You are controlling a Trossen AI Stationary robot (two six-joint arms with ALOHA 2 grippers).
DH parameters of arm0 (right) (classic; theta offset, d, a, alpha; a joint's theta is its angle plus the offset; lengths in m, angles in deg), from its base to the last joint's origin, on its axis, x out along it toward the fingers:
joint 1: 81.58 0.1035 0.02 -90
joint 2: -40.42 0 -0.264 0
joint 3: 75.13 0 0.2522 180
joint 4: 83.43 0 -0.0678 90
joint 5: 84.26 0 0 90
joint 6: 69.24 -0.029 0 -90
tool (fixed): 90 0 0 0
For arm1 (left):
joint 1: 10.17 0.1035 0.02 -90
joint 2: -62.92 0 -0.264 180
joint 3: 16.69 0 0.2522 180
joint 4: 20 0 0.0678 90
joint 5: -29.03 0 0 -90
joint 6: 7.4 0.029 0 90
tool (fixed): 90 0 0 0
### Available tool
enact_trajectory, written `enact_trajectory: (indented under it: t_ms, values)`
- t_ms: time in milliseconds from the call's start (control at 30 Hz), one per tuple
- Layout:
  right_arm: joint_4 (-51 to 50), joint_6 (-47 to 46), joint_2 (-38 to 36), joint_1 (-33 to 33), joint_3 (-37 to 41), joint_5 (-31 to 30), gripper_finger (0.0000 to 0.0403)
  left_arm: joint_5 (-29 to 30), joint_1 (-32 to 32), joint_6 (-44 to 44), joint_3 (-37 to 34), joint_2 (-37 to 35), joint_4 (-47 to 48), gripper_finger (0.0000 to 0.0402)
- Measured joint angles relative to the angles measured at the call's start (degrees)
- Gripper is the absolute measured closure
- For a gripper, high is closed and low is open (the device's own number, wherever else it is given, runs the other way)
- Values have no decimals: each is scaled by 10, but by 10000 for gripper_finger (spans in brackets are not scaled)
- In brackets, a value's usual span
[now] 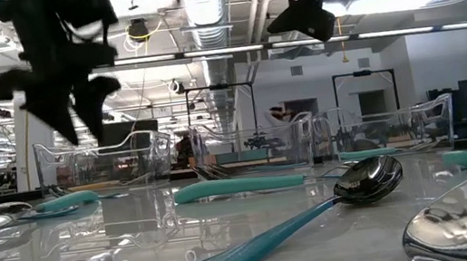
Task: Sort silverware by color (type)
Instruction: Put the blue spoon into the middle transparent bin
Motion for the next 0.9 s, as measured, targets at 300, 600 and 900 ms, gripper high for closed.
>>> enact_trajectory:
  t_ms: [300,600,900]
  values:
    - [-5,16,0,5,0,-2,76,10,73,108,0,148,27,189]
    - [-10,35,0,8,0,-2,76,1,101,120,0,196,9,189]
    - [-16,35,0,8,0,-2,76,-2,106,174,3,212,-1,270]
